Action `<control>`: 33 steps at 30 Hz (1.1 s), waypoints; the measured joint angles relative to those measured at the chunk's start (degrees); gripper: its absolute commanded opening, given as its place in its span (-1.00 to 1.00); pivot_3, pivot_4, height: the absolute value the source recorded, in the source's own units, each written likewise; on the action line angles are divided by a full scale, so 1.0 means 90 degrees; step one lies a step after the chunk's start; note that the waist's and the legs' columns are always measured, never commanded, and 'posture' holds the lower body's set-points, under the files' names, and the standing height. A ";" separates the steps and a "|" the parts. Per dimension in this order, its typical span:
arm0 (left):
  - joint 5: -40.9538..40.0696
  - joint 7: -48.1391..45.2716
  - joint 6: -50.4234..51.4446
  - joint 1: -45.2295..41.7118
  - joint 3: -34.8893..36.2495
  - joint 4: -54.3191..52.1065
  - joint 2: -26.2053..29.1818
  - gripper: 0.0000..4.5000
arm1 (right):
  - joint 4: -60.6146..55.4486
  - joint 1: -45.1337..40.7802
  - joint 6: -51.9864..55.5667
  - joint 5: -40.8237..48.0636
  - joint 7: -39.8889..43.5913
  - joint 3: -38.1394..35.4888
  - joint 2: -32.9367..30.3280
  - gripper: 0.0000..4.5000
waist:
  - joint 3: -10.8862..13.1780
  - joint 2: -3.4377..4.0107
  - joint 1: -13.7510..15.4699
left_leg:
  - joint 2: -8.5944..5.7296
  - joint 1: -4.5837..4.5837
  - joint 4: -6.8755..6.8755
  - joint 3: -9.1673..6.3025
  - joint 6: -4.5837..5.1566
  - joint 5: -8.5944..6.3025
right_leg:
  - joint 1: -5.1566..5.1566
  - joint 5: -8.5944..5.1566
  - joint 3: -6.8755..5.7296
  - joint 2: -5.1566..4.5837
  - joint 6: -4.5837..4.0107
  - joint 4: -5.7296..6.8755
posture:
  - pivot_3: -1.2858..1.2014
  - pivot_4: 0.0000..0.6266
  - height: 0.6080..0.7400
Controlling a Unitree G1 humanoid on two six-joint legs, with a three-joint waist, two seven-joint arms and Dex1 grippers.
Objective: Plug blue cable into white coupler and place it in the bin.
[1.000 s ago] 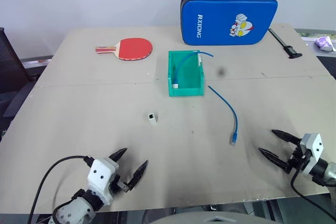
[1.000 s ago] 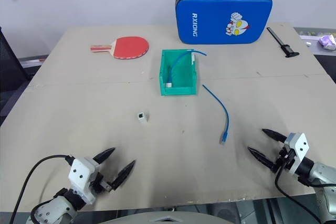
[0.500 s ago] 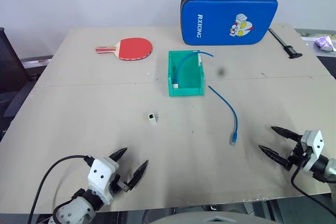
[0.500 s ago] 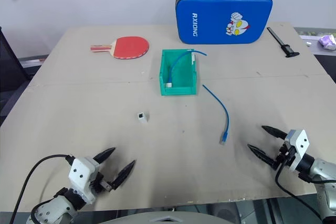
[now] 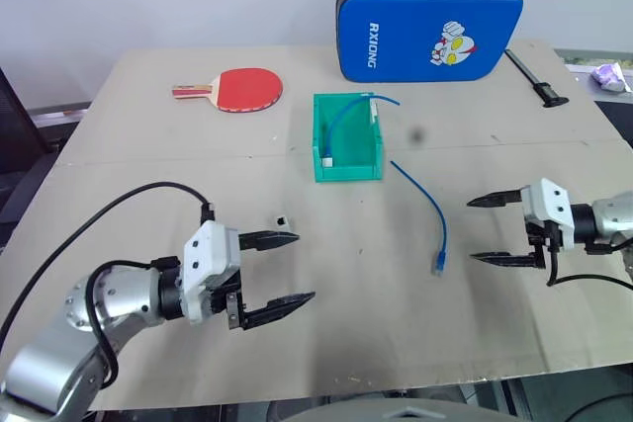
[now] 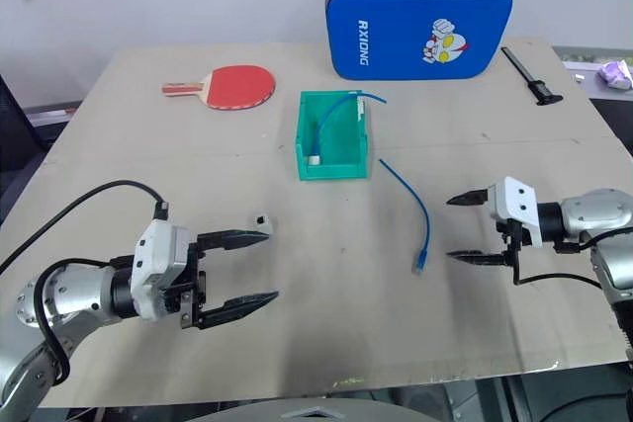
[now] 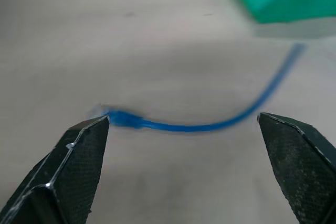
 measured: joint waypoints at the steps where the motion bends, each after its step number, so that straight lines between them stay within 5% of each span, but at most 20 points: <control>1: -0.0076 -0.0084 0.0117 -0.0129 0.0018 -0.0006 0.0140 0.95 | 0.0107 -0.0201 -0.0077 -0.0096 0.0150 0.0172 0.0017 1.00 | 0.0009 0.0000 -0.0004 | 0.0000 -0.0009 0.0000 -0.0001 -0.0001 -0.0001 | -0.0007 0.0000 0.0000 0.0000 0.0000 -0.0002 | 0.03 -0.52 1.00; 7: -0.0254 -0.0706 0.0609 -0.0371 0.0272 -0.0044 0.0768 0.95 | 0.0921 -0.1610 -0.0824 -0.0691 0.0731 0.1475 0.0478 1.00 | 0.0031 0.0005 -0.0081 | 0.0000 -0.0019 0.0000 0.0000 -0.0003 -0.0001 | -0.0018 0.0000 -0.0001 -0.0001 -0.0002 -0.0004 | 0.03 -0.52 1.00; 17: -0.0232 -0.0751 0.0794 -0.0451 0.0342 -0.0258 0.0672 0.95 | 0.2248 -0.3237 -0.2176 -0.1209 0.0765 0.3939 0.0304 1.00 | 0.0056 0.0013 -0.0107 | -0.0001 -0.0023 0.0005 0.0001 -0.0008 0.0001 | -0.0021 0.0000 0.0001 -0.0008 -0.0004 -0.0003 | 0.03 -0.52 1.00; 26: -0.0163 -0.0647 0.0801 -0.0436 0.0344 -0.0312 0.0553 1.00 | 0.2983 -0.3981 -0.2824 -0.1221 0.0802 0.4774 0.0562 -0.90 | 0.0045 -0.0005 -0.0141 | -0.0001 -0.0016 0.0008 -0.0001 -0.0008 0.0001 | -0.0016 0.0001 0.0003 -0.0008 -0.0006 0.0000 | 0.03 -0.52 1.00; 33: -0.0106 -0.0580 0.0800 -0.0419 0.0343 -0.0314 0.0497 1.00 | 0.3004 -0.3960 -0.2846 -0.1096 0.0811 0.4742 0.0694 -0.97 | 0.0040 -0.0014 -0.0153 | 0.0008 -0.0008 0.0005 -0.0006 -0.0009 0.0002 | -0.0016 0.0004 0.0002 -0.0011 -0.0013 0.0008 | 0.03 -0.52 1.00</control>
